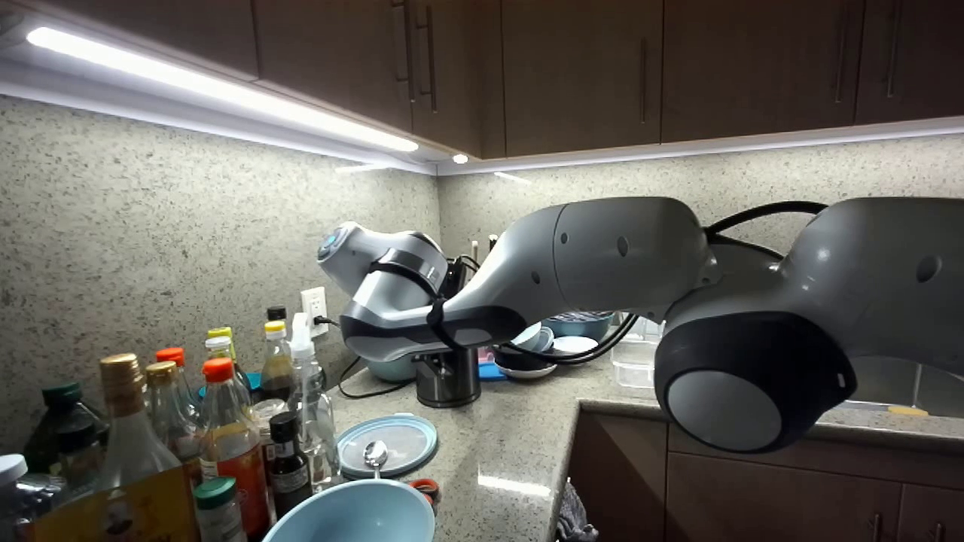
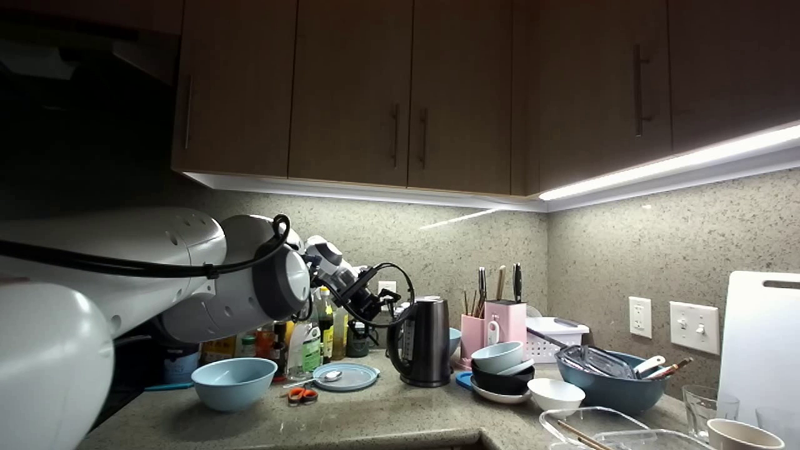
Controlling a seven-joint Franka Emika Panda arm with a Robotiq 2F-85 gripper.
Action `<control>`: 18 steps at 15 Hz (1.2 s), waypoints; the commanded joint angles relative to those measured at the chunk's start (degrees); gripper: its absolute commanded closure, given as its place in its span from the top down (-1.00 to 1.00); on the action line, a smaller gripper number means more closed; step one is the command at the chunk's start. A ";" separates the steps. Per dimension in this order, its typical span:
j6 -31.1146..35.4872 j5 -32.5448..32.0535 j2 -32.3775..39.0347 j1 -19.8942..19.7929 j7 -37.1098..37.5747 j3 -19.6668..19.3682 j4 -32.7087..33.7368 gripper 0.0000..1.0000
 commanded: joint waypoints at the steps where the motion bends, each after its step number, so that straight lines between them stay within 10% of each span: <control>1: 0.52 0.53 0.74 -1.64 -1.53 0.79 -1.41 1.00; 13: -2.93 -0.02 -0.35 -0.36 1.04 -1.11 -2.32 1.00; 18: -14.98 1.28 -3.84 4.01 4.89 0.46 0.48 1.00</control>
